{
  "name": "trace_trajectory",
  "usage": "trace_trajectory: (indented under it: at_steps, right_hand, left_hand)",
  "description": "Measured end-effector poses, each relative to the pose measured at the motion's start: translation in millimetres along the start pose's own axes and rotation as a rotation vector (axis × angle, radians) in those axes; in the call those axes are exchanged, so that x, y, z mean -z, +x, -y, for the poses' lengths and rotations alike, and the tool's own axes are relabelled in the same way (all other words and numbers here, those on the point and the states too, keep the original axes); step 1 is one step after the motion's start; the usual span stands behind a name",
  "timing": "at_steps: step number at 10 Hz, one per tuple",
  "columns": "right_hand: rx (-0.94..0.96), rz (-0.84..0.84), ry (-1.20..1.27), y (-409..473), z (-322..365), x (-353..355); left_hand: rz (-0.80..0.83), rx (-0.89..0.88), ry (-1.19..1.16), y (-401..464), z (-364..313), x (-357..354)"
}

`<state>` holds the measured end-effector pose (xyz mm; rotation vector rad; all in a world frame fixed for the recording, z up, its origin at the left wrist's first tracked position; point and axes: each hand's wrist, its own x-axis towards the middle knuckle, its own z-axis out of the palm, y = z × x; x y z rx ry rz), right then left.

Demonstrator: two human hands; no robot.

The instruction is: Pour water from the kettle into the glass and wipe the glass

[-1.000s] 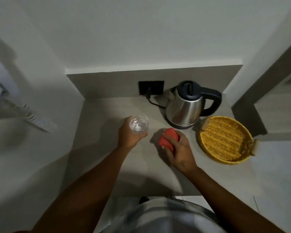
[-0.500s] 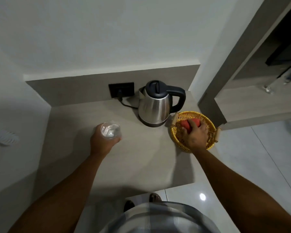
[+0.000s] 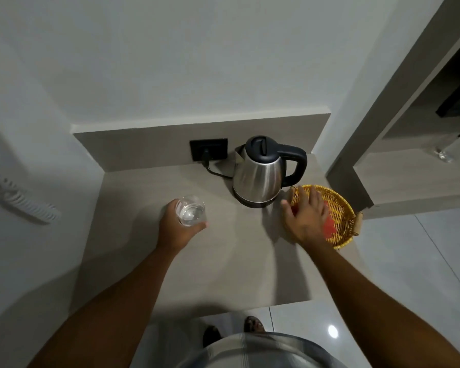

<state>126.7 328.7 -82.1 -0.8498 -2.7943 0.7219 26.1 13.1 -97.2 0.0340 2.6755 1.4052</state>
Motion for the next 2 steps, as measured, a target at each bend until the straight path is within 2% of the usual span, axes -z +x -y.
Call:
trace_trajectory:
  at_steps: [1,2]
  right_hand:
    - [0.248,-0.079,-0.071,-10.7,39.6,4.7]
    - [0.439,-0.095,-0.144,3.7,90.8,20.2]
  left_hand:
    - [-0.031,0.013,0.023,-5.8,-18.8,10.5]
    - [-0.021,-0.125,0.057,2.0,-57.2,16.4]
